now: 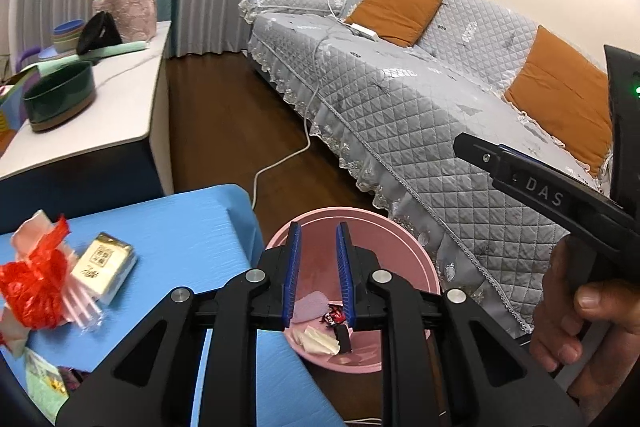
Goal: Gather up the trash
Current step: 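Carry wrapper and cream paper over the pink bin and open both grippers, then move both open grippers back toward the table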
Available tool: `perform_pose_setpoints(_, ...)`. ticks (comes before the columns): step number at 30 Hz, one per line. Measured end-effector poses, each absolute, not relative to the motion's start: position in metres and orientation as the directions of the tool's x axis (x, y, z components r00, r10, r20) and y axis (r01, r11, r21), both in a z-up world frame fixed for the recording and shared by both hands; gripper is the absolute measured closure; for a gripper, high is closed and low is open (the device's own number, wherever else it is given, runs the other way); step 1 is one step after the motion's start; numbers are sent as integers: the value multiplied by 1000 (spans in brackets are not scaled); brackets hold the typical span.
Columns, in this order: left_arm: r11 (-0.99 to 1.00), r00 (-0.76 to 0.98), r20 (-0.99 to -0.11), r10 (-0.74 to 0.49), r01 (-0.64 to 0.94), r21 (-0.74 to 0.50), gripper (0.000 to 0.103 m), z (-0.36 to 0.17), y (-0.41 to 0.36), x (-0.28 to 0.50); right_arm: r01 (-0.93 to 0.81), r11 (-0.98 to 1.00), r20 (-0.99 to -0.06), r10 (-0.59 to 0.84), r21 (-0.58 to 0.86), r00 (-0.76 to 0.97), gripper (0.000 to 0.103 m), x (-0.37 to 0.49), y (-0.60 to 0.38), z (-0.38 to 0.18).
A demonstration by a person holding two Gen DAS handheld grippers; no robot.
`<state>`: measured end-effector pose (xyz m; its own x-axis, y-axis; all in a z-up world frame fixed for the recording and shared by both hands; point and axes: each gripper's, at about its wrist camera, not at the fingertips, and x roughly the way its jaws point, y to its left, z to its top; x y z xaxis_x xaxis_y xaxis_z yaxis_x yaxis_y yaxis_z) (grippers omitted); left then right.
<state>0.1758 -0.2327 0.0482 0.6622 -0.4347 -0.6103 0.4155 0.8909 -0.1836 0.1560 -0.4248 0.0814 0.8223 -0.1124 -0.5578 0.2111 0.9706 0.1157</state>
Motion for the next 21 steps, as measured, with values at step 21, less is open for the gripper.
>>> perform_pose_setpoints(21, 956, 778, -557, -291, 252, -148, 86, 85, -77, 108, 3, 989, -526, 76, 147, 847, 75, 136, -336, 82)
